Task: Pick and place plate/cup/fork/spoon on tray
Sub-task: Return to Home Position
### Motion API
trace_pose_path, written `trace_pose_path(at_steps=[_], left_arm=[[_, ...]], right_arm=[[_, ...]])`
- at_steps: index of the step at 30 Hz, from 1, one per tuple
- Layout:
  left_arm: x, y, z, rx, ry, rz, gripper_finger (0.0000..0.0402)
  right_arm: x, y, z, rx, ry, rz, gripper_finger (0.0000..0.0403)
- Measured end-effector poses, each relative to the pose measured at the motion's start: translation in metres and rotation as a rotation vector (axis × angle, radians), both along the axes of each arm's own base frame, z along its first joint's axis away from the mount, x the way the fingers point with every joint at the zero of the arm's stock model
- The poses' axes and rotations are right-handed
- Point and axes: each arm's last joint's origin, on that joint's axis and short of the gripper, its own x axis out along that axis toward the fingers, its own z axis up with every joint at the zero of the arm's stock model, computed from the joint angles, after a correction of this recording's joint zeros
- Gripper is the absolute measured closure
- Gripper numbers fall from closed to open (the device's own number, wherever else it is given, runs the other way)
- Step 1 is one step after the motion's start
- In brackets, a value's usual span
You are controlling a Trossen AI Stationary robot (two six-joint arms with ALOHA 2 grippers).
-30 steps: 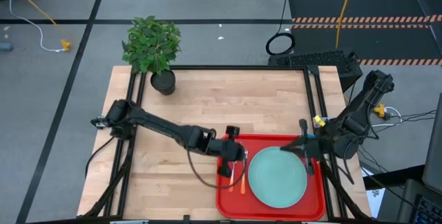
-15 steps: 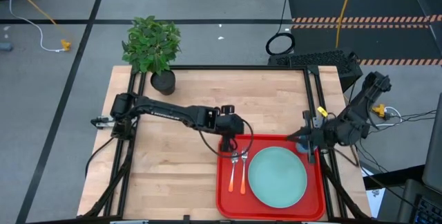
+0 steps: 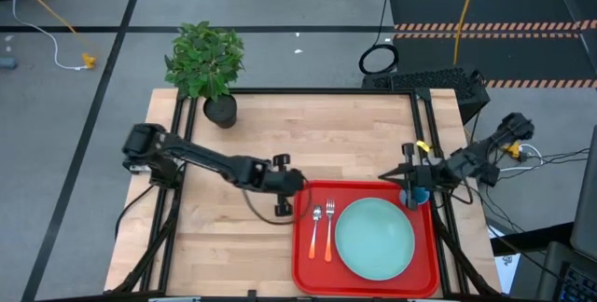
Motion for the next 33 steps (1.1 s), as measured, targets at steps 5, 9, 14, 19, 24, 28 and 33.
trace_pose_path(at_steps=[5, 9, 14, 19, 24, 28, 33], left_arm=[[-0.028, 0.003, 0.018, -0.017, -0.258, -0.037, 0.0399], [-0.053, 0.007, 0.026, 0.021, -0.404, -0.103, 0.0398], [-0.076, 0.020, 0.032, 0.035, -0.529, -0.090, 0.0398], [-0.093, 0.024, 0.027, 0.028, -0.570, -0.093, 0.0398], [-0.102, 0.025, 0.022, 0.034, -0.643, -0.106, 0.0398], [-0.104, 0.026, 0.017, 0.036, -0.664, -0.121, 0.0398], [-0.104, 0.028, 0.016, 0.043, -0.669, -0.118, 0.0398]], right_arm=[[0.008, -0.009, -0.013, 0.012, -0.043, 0.000, 0.0403], [0.011, -0.017, -0.020, 0.037, -0.014, -0.014, 0.0403], [0.013, -0.022, -0.023, 0.046, 0.020, 0.021, 0.0403], [0.014, -0.026, -0.026, 0.101, 0.056, 0.028, 0.0403], [0.015, -0.030, -0.026, 0.112, 0.054, 0.007, 0.0403], [0.015, -0.032, -0.027, 0.138, 0.063, 0.016, 0.0403], [0.015, -0.034, -0.038, 0.159, 0.076, 0.027, 0.0403]])
